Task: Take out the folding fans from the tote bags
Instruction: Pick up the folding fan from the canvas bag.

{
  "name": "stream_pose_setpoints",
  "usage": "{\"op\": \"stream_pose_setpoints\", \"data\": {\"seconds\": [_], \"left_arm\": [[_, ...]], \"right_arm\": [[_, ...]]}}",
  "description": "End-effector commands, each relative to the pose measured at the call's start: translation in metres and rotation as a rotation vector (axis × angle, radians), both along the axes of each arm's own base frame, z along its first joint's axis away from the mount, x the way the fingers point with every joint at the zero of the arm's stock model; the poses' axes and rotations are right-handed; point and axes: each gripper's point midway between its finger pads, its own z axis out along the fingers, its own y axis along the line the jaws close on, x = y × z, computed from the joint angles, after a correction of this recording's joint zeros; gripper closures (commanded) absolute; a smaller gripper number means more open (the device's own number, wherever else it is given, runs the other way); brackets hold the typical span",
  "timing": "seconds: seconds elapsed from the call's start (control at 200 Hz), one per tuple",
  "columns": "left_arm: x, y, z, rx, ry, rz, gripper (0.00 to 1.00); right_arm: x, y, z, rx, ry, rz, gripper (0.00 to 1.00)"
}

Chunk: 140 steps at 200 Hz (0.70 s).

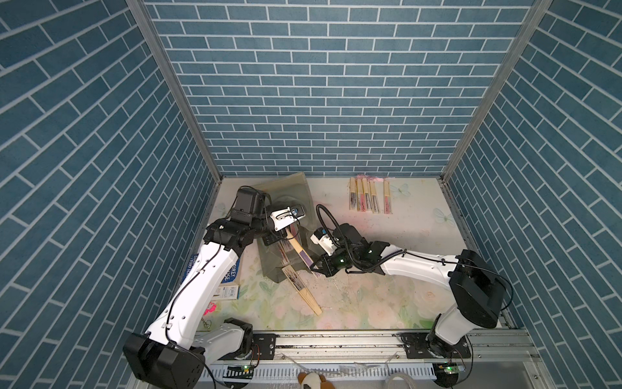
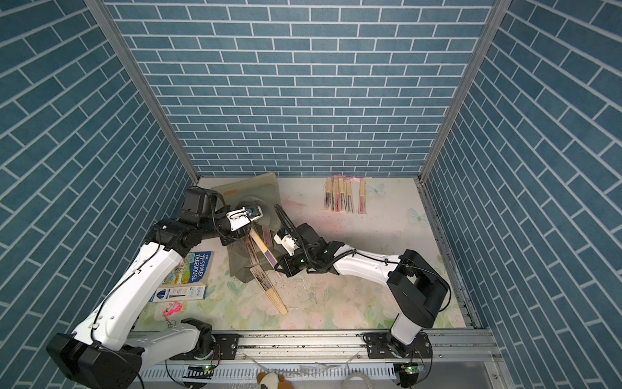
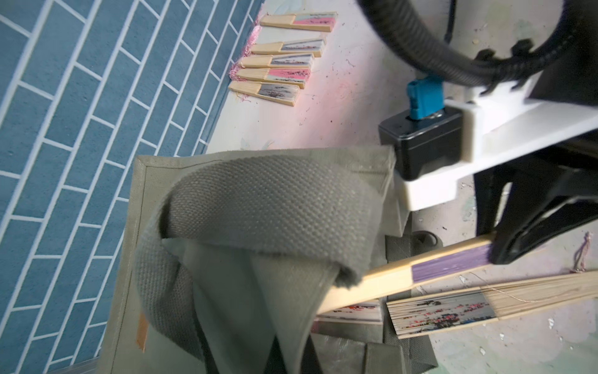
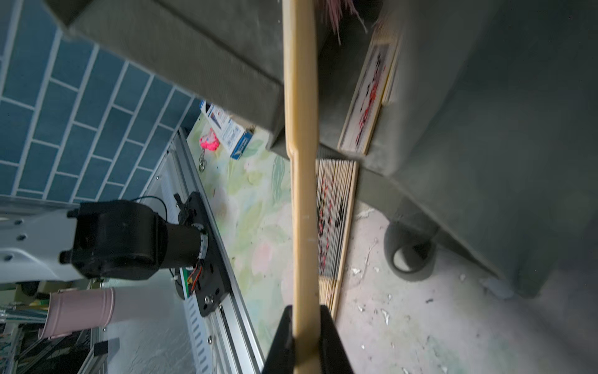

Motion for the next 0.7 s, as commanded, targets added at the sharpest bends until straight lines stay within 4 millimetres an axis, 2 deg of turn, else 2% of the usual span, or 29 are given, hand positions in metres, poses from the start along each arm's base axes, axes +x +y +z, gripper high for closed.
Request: {"op": "stream_pose_setpoints", "data": {"seconds": [0.0, 0.11, 0.19, 0.305, 0.495, 0.695], "left_arm": [[-0.009, -0.014, 0.018, -0.107, -0.016, -0.045, 1.00], [-0.008, -0.013, 0.011, -0.104, 0.006, -0.028, 1.00], [-0.006, -0.010, 0.006, -0.093, 0.003, -0.010, 1.00], [-0.004, -0.010, 0.004, -0.099, -0.010, 0.001, 1.00], [-0.003, -0.010, -0.004, -0.100, 0.007, 0.015, 1.00], [-0.005, -0.005, -0.001, -0.103, -0.022, 0.034, 1.00]], "right_arm": [[0.025, 0.010, 0.006, 0.022, 0.018, -0.111, 0.99], [0.043, 0.014, 0.012, 0.006, 0.031, -0.159, 0.99], [0.041, 0.016, 0.014, 0.015, 0.030, -0.133, 0.99], [0.021, 0.007, 0.009, 0.006, 0.024, -0.049, 0.99], [-0.017, -0.035, -0.003, -0.039, 0.001, 0.050, 0.99], [-0.056, -0.078, 0.000, -0.023, -0.021, 0.102, 0.99]]}}
